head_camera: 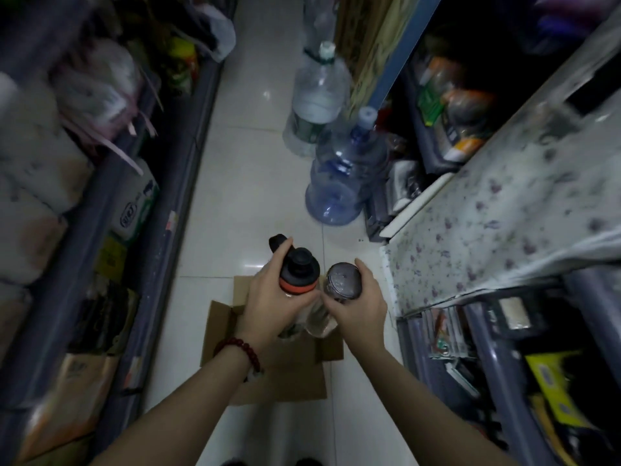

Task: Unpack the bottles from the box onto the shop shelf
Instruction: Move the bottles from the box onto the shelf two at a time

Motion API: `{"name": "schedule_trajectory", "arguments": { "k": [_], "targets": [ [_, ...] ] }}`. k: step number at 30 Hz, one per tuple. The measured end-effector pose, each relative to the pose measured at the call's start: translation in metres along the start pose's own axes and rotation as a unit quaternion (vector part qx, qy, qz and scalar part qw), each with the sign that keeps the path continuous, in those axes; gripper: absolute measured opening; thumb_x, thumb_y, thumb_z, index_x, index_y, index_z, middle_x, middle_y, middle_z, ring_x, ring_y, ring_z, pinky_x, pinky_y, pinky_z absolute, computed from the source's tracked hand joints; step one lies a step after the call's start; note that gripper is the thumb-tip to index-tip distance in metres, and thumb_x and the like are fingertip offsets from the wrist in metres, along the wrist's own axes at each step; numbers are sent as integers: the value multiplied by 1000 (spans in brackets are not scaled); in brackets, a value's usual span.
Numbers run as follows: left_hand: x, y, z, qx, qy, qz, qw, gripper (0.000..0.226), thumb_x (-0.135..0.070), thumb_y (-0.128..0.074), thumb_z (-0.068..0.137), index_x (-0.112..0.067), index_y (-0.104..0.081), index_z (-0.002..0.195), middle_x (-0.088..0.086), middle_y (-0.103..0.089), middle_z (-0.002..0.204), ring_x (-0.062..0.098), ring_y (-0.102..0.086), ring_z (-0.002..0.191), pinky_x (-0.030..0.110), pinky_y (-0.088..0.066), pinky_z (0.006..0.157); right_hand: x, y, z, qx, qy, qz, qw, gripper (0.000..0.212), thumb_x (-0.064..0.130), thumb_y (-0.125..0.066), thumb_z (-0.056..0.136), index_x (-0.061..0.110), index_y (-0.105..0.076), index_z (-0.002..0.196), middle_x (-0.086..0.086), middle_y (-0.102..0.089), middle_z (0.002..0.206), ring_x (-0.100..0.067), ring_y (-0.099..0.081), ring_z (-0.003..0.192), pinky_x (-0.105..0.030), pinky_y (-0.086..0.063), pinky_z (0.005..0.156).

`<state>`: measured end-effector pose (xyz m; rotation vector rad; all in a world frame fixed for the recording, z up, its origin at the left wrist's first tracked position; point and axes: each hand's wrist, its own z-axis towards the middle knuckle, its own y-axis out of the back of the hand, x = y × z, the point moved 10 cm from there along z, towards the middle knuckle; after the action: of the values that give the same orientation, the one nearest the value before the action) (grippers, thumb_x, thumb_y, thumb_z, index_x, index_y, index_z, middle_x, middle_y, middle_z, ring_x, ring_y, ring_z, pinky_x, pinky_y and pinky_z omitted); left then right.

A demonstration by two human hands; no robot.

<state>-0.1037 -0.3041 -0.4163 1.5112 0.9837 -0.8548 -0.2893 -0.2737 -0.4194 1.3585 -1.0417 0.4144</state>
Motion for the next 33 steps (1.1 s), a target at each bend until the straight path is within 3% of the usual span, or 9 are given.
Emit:
{"name": "schedule_trajectory", "arguments": {
  "k": [4, 8, 11, 14, 20, 25, 28, 30, 33],
  "targets": [
    [-112, 38, -6, 6, -59, 20, 998, 88, -38, -83, 66, -36, -36, 141, -10, -57, 128, 2, -51, 116, 5, -36, 88, 91, 77, -3, -25, 26, 24, 999, 78, 29, -85, 67, 22, -49, 135, 1, -59, 127, -15, -54, 119, -32, -46, 101],
    [-217, 68, -12, 13, -123, 34, 992, 85, -37, -84, 64, -38, -40, 136, -14, -58, 117, 0, -53, 108, 4, -36, 84, 170, 152, -9, -63, 60, 45, 995, 74, 31, -83, 64, 30, -50, 131, 13, -58, 122, -10, -55, 118, -31, -47, 101],
    [-287, 82, -20, 29, -161, 27, 986, 83, -42, -83, 64, -43, -37, 133, -19, -53, 122, 3, -51, 115, 17, -41, 91, 220, 203, -18, -89, 78, 57, 991, 75, 39, -80, 64, 32, -50, 131, 11, -58, 128, -8, -55, 120, -35, -48, 102],
    [-349, 89, -27, 47, -192, 21, 980, 81, -41, -82, 64, -43, -37, 132, -13, -55, 127, 6, -52, 117, 25, -44, 95, 260, 253, -27, -122, 91, 70, 986, 77, 47, -78, 62, 31, -50, 132, 9, -58, 129, -8, -55, 119, -36, -48, 101],
    [-469, 91, -43, 69, -260, 5, 963, 84, -47, -81, 61, -48, -36, 132, -11, -57, 124, 9, -55, 116, 32, -47, 99, 324, 359, -50, -194, 117, 94, 969, 69, 36, -84, 65, 36, -51, 126, 19, -61, 116, -1, -58, 112, -30, -48, 99],
    [-555, 86, -67, 91, -305, -26, 948, 85, -50, -80, 57, -55, -35, 129, -11, -58, 122, 12, -55, 115, 40, -48, 99, 353, 440, -67, -256, 107, 114, 954, 89, 35, -89, 59, 24, -46, 136, 9, -61, 121, -10, -58, 115, -28, -46, 99],
    [-597, 77, -87, 109, -327, -41, 938, 82, -47, -82, 60, -52, -38, 130, -10, -57, 125, 11, -55, 115, 31, -46, 96, 362, 487, -81, -273, 86, 121, 950, 92, 33, -89, 61, 16, -44, 139, 1, -61, 124, -12, -58, 112, -21, -43, 93],
    [-625, 70, -101, 118, -338, -51, 932, 81, -43, -83, 62, -47, -40, 131, -12, -57, 125, 9, -55, 113, 20, -43, 88, 367, 516, -87, -279, 87, 115, 949, 75, 34, -90, 59, 17, -55, 123, 2, -66, 111, -7, -62, 96, -15, -46, 84],
    [-667, 61, -119, 141, -359, -51, 921, 81, -36, -84, 64, -41, -41, 134, -15, -57, 116, 7, -55, 106, 8, -38, 75, 375, 554, -97, -305, 94, 106, 942, 65, 47, -88, 48, 23, -64, 103, 5, -73, 98, -11, -68, 93, -33, -55, 89]
  ]
}}
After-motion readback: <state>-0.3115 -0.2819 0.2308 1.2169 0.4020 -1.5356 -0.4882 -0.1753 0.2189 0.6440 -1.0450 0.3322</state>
